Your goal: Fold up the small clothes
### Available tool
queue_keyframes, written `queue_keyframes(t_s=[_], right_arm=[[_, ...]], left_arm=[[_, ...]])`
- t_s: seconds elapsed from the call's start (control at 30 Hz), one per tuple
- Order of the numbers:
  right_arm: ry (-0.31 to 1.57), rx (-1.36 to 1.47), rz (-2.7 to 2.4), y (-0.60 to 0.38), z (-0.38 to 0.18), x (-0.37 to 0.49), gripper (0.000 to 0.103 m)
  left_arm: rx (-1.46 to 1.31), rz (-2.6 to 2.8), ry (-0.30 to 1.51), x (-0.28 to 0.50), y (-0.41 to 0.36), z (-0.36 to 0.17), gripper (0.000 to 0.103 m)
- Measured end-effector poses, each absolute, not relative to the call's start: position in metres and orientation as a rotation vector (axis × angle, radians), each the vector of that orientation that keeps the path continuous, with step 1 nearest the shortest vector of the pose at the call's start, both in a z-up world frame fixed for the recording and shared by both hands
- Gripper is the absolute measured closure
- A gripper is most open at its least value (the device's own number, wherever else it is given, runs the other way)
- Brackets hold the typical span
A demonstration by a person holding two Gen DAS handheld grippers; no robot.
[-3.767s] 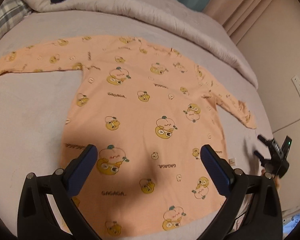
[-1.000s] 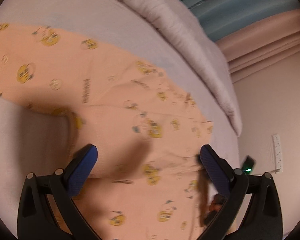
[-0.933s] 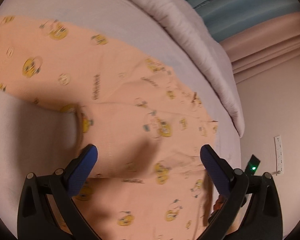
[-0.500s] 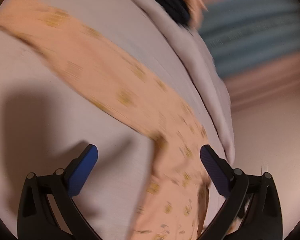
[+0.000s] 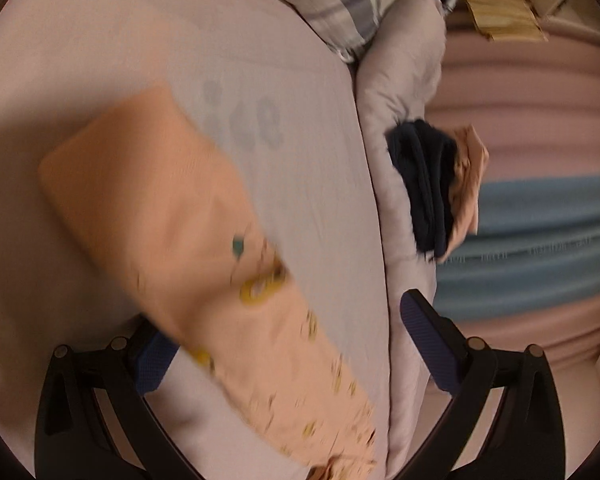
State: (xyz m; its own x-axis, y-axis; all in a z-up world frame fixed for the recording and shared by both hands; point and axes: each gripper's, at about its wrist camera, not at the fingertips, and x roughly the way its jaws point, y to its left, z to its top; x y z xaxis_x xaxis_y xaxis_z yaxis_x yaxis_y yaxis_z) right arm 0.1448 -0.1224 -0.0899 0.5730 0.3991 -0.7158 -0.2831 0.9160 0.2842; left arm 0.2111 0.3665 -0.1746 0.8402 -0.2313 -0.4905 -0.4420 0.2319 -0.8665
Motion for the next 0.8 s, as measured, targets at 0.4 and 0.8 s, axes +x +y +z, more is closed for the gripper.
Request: queue_keyframes(t_s=[0.4, 0.8], right_arm=[[0.884, 0.164, 0.371, -0.134, -0.1, 0.139, 0.038], [0.856, 0.3, 0.349, -0.168, -0.099, 0.123, 0.038]], left_arm=[[-1.161, 0.288, 0.702, 0.212, 0.348, -0.169, 0.1], [-0.542, -0.101, 0.666, 0.224, 0.151, -0.049, 0.1]])
